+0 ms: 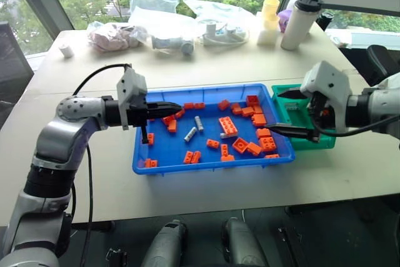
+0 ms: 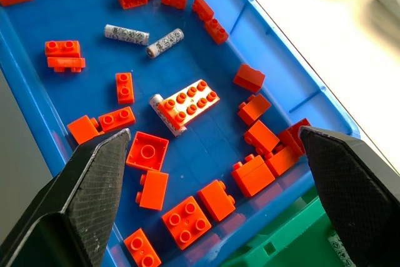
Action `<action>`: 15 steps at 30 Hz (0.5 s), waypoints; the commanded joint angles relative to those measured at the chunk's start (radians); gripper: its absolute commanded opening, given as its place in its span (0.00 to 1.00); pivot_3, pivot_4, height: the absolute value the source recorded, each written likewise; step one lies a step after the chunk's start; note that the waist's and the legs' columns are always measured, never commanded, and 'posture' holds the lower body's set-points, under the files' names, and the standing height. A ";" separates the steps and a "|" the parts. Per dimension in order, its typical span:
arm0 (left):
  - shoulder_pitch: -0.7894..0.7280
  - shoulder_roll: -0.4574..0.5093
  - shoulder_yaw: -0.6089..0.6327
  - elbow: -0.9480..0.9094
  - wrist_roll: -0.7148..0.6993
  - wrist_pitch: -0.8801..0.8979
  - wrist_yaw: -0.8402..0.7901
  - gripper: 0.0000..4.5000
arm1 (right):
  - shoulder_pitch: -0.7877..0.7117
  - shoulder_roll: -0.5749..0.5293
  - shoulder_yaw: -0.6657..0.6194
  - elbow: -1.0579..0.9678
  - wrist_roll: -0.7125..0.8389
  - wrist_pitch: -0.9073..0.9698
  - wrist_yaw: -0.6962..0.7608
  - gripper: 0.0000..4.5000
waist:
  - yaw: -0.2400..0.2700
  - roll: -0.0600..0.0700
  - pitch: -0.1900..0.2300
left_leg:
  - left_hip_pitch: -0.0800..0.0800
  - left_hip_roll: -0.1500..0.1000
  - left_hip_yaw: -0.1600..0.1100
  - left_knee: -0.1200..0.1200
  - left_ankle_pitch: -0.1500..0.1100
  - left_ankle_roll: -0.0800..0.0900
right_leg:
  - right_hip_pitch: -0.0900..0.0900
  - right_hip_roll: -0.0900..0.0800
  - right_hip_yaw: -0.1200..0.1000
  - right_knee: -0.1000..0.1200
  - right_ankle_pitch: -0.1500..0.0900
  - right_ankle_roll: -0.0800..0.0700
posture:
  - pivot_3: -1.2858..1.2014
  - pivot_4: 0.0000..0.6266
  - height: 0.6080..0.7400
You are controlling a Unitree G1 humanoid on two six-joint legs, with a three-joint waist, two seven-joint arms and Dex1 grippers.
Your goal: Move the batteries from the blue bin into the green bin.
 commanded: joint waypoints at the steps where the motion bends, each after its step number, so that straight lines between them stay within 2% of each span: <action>1: -0.008 0.012 0.033 -0.050 -0.024 0.007 0.002 0.00 | -0.022 0.003 -0.002 -0.028 0.009 -0.002 0.003 0.99 | 0.000 0.000 0.000 | 0.000 0.000 0.000 0.000 0.000 0.000 | 0.000 0.000 0.000 0.000 0.000 0.000 | 0.52 0.24 1.00; 15: -0.011 0.026 0.041 -0.086 -0.038 0.049 0.027 0.00 | -0.052 0.059 0.086 -0.042 0.003 -0.005 -0.003 0.99 | -0.001 0.000 0.000 | 0.000 0.000 0.000 0.000 0.000 0.000 | 0.000 0.000 0.000 0.000 0.000 0.000 | 0.52 0.24 1.00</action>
